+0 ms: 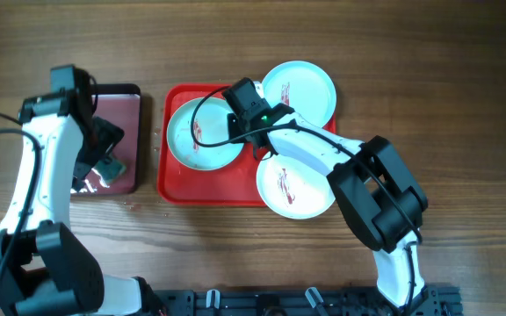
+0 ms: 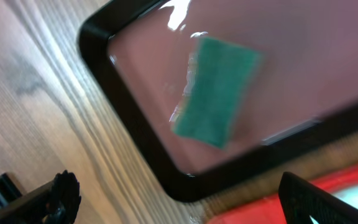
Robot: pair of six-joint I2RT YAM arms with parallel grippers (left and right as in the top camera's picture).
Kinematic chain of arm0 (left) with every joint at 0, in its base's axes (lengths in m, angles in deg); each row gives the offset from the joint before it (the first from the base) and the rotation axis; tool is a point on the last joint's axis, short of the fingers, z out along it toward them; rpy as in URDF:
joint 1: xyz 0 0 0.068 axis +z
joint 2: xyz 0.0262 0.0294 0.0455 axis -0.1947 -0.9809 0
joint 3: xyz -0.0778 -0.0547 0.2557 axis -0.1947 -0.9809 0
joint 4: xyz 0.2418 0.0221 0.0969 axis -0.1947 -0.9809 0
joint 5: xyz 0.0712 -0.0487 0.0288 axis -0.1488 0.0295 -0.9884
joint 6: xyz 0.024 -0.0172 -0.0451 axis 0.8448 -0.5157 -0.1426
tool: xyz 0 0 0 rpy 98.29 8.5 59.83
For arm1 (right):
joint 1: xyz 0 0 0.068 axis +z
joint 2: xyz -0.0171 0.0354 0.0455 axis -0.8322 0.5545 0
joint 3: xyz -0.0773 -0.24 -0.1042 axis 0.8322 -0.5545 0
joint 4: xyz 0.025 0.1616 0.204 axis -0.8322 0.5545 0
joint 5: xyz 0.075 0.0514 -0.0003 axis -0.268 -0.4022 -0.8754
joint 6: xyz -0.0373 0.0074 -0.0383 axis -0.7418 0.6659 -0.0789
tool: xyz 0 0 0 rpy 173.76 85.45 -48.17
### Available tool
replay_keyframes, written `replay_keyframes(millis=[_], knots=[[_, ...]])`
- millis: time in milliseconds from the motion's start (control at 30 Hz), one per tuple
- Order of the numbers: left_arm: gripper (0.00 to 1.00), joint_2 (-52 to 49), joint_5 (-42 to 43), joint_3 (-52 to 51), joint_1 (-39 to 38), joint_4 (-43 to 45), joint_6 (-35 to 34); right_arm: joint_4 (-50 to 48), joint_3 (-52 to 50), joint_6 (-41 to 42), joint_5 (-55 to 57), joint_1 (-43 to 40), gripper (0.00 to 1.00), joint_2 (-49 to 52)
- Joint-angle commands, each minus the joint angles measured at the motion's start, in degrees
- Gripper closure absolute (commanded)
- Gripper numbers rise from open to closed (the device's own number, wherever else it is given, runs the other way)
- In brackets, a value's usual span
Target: Clean dirty plates on tray and stack at the side
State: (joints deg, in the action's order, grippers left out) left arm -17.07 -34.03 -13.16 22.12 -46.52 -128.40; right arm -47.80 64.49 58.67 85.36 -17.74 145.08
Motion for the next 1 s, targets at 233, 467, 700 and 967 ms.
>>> replay_keyframes(millis=[233,467,700,967], knots=[[0.00,-0.2,9.4,-15.0,4.1,26.4,16.8,0.1,-0.4,-0.5,0.8,0.1,0.96,2.1],[0.05,-6.6,6.9,-15.6,4.1,32.2,13.2,0.4,-0.4,-0.5,0.8,0.1,0.96,2.1],[0.54,-9.4,7.0,-15.6,4.1,32.8,12.0,0.4,-0.4,-0.5,0.8,0.1,0.96,2.1],[0.96,-8.0,6.9,-14.4,4.1,31.0,12.1,0.4,-0.4,-0.6,0.8,0.1,0.96,2.1]])
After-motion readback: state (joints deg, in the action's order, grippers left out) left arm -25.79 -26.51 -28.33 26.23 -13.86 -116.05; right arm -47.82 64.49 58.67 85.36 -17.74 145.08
